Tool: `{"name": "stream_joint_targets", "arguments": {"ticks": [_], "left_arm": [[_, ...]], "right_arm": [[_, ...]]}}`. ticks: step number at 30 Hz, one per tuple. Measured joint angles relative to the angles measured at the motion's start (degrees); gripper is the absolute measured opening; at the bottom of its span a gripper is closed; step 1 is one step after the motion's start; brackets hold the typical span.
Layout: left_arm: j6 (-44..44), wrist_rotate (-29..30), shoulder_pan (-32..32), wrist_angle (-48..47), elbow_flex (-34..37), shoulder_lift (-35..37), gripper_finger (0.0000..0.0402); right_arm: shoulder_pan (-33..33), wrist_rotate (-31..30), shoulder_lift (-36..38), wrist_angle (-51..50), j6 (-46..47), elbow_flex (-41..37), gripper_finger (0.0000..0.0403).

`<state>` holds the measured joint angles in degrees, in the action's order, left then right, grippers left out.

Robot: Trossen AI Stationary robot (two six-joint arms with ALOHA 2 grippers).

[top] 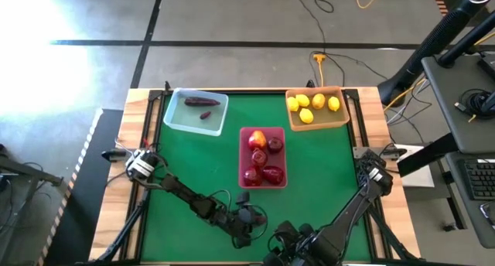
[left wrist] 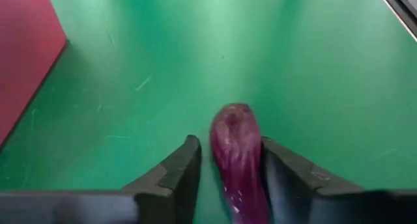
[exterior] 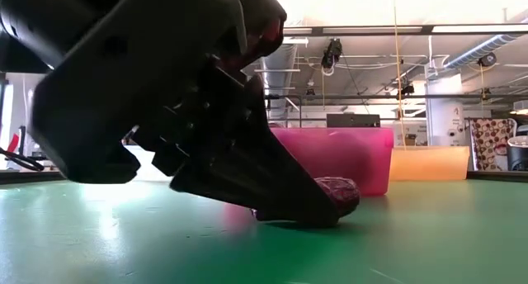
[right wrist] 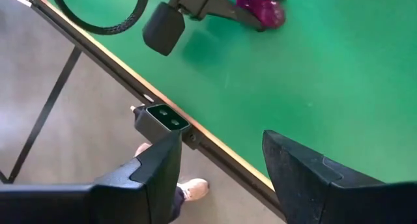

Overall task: Sort produce into baskets
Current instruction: Put the eggplant into the white bin

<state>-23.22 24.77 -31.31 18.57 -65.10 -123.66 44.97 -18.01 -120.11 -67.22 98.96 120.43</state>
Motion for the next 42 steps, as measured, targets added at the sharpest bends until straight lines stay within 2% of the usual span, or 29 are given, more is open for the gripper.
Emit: {"name": "stream_joint_targets", "arguments": {"ticks": [8,11,17,21,24,26,31,37,42], "left_arm": [[-1.64,-3.05,-0.07,-6.20,0.42,3.97,0.0035],[-1.84,-3.39,-0.50,-11.37,0.59,8.07,0.0015],[-3.03,-4.83,-1.14,-24.55,3.96,23.15,0.0014],[-3.56,-0.42,2.25,-38.37,7.91,35.84,0.0014],[-3.69,-0.03,9.46,-47.47,11.05,44.07,0.0014],[-3.61,0.00,16.60,-51.13,13.28,48.72,0.0014],[-1.48,-0.13,38.31,-52.06,19.25,55.09,0.0014],[6.12,-8.60,60.80,-47.27,22.25,53.32,0.0014],[10.34,-12.37,72.94,-46.55,20.74,47.01,0.0014]], "right_arm": [[-1.30,0.17,0.22,-0.44,-5.18,-0.05,0.0208],[-2.39,0.31,0.84,-0.59,-8.66,-0.05,0.0207],[-4.88,-0.11,3.41,-1.88,-12.27,0.01,0.0207],[-5.42,-0.96,4.64,-1.91,-13.35,0.03,0.0204],[-5.38,-2.74,4.90,-1.83,-13.54,0.03,0.0203],[-5.38,-4.35,4.92,-1.28,-13.47,0.03,0.0203],[-5.40,-6.62,4.92,2.29,-13.10,0.06,0.0197],[-5.38,-7.31,4.92,6.68,-13.08,0.06,0.0182],[-5.38,-7.53,4.92,7.47,-11.96,0.06,0.0170]]}}
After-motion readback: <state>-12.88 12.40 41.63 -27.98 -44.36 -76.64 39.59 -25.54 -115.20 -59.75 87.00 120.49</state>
